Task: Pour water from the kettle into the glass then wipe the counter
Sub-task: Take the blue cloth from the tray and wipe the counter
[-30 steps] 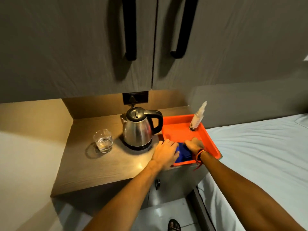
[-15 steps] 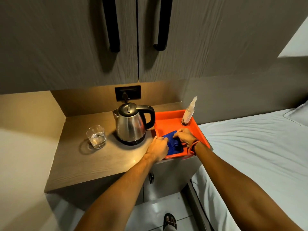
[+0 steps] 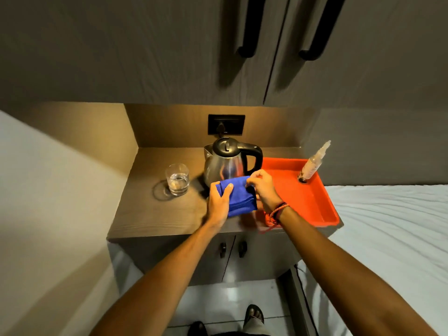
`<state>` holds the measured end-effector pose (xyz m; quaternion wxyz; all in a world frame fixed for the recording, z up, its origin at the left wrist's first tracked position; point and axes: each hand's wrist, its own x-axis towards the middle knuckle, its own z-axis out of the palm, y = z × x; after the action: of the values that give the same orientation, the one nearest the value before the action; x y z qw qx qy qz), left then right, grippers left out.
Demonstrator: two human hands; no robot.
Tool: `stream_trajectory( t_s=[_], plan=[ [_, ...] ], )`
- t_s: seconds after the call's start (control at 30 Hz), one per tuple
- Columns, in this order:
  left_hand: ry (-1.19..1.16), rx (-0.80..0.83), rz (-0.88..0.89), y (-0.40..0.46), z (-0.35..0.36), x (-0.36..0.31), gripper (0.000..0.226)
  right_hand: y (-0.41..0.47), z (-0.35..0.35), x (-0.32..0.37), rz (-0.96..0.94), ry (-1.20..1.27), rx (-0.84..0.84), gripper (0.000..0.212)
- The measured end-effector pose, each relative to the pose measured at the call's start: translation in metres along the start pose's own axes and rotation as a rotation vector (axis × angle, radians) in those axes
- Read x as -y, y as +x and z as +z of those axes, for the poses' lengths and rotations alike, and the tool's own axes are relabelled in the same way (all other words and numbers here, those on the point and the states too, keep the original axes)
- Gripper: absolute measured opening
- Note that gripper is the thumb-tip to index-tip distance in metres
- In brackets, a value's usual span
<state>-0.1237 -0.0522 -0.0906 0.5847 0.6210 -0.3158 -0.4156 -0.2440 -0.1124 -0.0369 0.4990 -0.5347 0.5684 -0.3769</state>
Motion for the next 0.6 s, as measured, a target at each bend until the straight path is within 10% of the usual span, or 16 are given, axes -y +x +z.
stream_trajectory(
  t_s=[0.37,0.6],
  plan=[
    [0.800,-0.198,-0.022,0.006,-0.124,0.033,0.051,-0.034,0.128,-0.046,-0.044,-0.373,0.166,0.021],
    [0.788,-0.311,-0.008,0.048,-0.148,-0.001,0.081,-0.045,0.151,-0.060,-0.645,-0.905,0.285,0.046]
  ],
)
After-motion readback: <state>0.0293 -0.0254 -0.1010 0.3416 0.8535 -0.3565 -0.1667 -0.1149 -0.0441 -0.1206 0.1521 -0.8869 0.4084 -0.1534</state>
